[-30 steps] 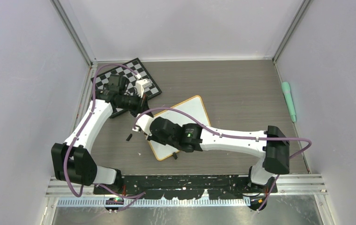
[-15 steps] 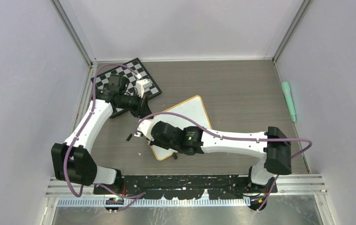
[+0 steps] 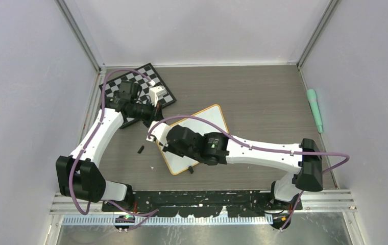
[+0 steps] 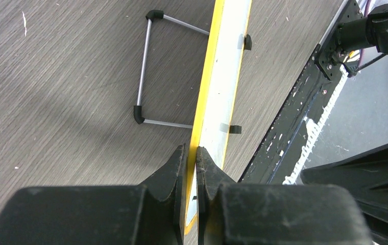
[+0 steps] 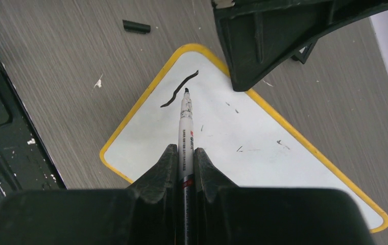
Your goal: Write a sentence on the whiteboard
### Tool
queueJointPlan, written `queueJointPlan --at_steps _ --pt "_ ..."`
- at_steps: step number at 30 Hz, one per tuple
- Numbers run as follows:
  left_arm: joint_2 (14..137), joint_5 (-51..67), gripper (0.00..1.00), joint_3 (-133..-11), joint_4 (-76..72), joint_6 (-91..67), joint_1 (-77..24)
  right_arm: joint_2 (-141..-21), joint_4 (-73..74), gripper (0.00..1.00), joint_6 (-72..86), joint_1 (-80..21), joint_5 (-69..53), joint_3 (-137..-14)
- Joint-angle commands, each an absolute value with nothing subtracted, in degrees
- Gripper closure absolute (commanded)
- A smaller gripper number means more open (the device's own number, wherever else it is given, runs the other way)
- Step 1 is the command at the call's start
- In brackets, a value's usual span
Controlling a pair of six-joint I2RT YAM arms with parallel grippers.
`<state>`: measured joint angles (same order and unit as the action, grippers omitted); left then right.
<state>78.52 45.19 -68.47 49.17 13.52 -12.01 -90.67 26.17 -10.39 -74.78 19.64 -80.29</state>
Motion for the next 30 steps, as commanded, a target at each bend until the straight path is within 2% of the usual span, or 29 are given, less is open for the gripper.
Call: queueJointPlan --at_steps 1,15,30 --pt "80.0 44.2 1.00 -69.1 50.9 13.9 -13.6 -89.5 24.7 1.00 -10.8 -75.0 22.1 -83.2" --pt "79.3 44.0 1.00 -68.9 51.1 14.3 -14.1 -93.7 24.0 1.00 -13.4 -75.0 23.8 -85.3" --pt "79.5 43.7 1.00 -69.0 51.1 14.3 -14.2 -93.2 22.7 1.00 -14.6 -74.3 26.1 -82.7"
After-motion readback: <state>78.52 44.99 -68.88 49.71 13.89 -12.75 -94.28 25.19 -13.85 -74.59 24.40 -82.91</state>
